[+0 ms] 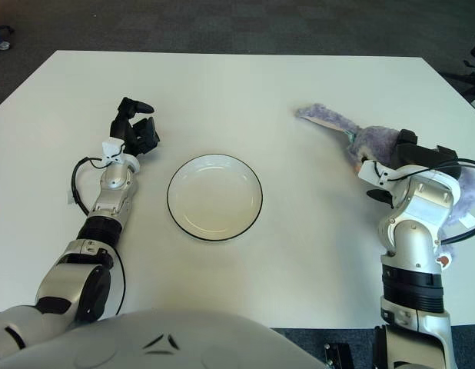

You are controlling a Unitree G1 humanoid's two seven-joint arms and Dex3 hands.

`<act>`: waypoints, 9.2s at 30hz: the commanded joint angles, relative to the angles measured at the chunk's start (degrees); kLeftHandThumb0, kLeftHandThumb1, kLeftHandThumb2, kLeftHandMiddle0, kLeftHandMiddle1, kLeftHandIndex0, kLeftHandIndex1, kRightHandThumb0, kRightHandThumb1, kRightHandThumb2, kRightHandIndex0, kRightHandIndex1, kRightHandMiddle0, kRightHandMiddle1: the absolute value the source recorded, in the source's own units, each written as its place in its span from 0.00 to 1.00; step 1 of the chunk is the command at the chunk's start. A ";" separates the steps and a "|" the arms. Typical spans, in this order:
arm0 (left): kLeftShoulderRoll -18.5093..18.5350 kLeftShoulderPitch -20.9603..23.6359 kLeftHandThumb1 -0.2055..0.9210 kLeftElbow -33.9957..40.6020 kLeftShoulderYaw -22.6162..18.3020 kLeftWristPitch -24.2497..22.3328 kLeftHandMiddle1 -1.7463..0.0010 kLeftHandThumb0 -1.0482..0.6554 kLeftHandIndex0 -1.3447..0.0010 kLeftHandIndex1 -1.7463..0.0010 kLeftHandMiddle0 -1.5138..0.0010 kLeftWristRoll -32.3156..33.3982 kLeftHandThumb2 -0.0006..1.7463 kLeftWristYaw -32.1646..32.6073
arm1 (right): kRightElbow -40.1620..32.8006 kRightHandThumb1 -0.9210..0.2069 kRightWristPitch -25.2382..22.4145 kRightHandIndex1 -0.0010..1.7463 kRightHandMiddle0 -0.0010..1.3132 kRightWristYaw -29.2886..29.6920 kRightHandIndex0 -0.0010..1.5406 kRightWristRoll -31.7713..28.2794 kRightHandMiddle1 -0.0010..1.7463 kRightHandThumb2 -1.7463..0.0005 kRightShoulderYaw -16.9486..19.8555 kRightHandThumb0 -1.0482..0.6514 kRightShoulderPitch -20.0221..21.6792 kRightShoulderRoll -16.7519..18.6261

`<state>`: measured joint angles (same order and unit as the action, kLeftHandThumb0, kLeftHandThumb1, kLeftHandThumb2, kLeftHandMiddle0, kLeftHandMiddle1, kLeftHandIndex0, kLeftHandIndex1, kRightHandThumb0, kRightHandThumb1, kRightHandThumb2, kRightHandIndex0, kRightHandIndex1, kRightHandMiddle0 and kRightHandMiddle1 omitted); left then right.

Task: Put the doll into the plate.

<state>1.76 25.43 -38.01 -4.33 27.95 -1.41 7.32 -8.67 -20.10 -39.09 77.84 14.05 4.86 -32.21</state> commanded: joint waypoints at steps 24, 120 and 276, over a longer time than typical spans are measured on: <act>0.22 -2.26 0.77 -4.20 0.02 1.63 0.00 0.39 0.74 0.00 0.39 -0.34 0.50 -0.63 | 4.12 0.60 -8.82 0.99 0.00 12.02 0.07 -11.30 0.37 0.41 -5.92 0.44 1.02 -1.80; 0.49 -1.82 0.79 -5.47 0.13 3.23 0.00 0.39 0.75 0.00 0.41 0.17 0.48 -2.34 | 14.49 0.69 16.18 1.00 0.74 31.97 0.49 -54.96 1.00 0.13 -0.04 0.93 3.25 -4.45; 0.47 -0.72 0.80 -10.16 0.39 7.02 0.00 0.39 0.75 0.00 0.41 0.24 0.48 -5.17 | 2.54 0.70 -10.59 1.00 0.71 33.31 0.49 -109.13 1.00 0.12 -0.13 0.94 35.46 22.73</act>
<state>2.80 29.01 -45.91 -4.31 35.15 -0.56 1.96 -5.54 -31.93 -6.59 -31.94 14.02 40.89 -10.21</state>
